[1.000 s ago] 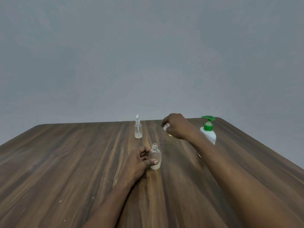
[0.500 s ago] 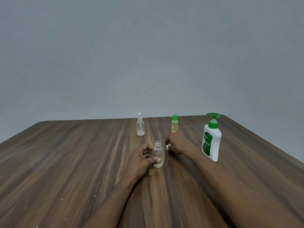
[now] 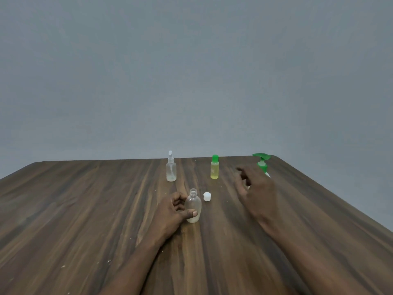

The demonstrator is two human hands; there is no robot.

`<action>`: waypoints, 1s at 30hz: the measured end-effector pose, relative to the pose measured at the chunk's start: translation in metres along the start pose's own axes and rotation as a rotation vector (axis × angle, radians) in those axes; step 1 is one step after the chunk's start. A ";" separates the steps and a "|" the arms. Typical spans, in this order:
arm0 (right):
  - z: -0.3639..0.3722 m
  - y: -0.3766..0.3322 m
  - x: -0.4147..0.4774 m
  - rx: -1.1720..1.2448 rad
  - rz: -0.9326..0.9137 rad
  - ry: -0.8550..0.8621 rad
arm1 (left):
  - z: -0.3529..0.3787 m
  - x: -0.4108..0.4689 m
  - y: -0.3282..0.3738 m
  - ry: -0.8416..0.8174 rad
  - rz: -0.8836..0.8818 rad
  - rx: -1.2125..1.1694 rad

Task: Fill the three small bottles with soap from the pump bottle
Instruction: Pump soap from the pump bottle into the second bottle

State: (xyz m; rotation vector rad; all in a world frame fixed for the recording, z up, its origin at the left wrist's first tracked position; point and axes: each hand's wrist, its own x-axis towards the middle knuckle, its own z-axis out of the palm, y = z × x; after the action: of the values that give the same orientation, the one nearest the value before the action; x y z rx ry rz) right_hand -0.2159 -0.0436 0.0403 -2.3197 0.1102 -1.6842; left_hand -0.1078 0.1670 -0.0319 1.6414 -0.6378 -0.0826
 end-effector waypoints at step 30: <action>0.037 -0.002 -0.040 0.364 0.418 -0.207 | -0.002 -0.002 -0.001 -0.014 -0.003 -0.035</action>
State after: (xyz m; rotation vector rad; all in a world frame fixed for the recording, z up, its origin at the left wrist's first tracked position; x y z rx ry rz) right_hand -0.1941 -0.0267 -0.0067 -2.0092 0.2102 -1.1488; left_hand -0.1085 0.1698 -0.0328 1.6094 -0.6409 -0.1073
